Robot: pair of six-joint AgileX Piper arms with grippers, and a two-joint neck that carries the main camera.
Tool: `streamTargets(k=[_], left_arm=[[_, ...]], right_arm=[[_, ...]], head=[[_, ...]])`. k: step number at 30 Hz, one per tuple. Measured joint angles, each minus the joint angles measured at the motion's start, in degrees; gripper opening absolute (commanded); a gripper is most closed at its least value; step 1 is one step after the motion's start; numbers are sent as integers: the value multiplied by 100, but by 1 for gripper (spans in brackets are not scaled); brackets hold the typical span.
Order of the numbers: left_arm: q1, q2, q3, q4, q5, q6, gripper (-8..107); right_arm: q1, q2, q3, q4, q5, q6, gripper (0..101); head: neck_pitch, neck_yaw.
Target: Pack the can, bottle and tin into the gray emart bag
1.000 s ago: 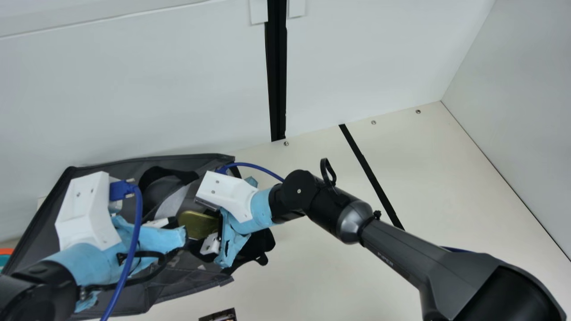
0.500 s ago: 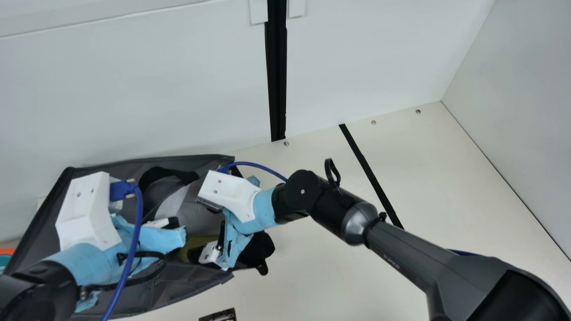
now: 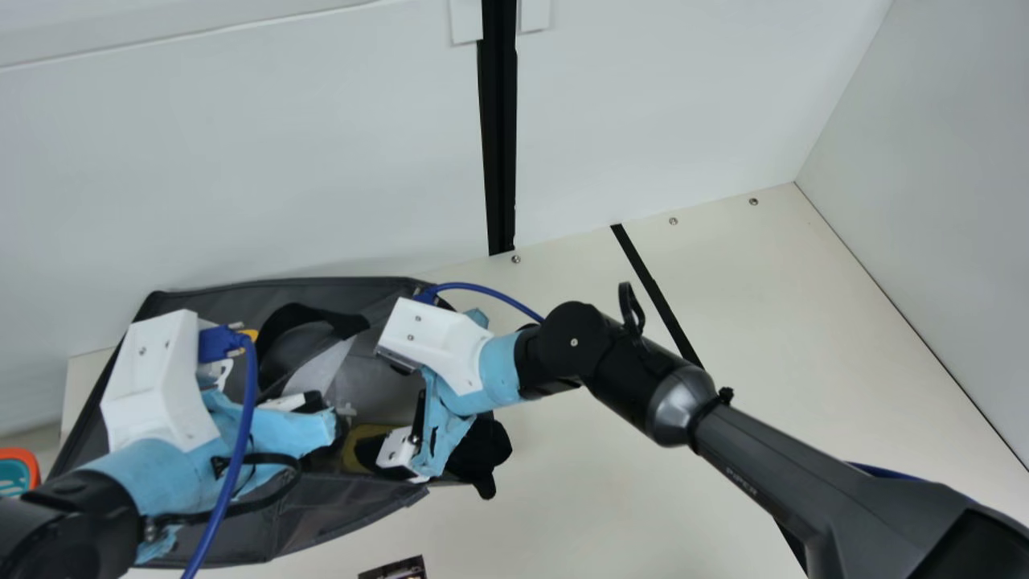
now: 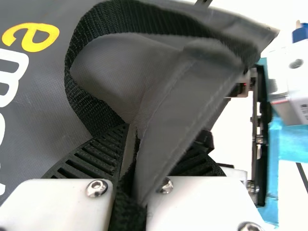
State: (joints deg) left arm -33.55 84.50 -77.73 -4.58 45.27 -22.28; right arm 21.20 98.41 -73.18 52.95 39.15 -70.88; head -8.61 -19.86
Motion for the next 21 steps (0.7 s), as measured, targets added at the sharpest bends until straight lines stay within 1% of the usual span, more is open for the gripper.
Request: streamTargets(k=[11, 21], left_arm=[[0, 0, 0, 0, 0, 0, 10], [0, 0, 0, 0, 0, 0, 10]], right_arm=[[-228, -264, 192, 41, 137, -40, 91], [-417, -577, 331, 54, 337, -40, 91]], head=[[-9, -9], [-9, -9]])
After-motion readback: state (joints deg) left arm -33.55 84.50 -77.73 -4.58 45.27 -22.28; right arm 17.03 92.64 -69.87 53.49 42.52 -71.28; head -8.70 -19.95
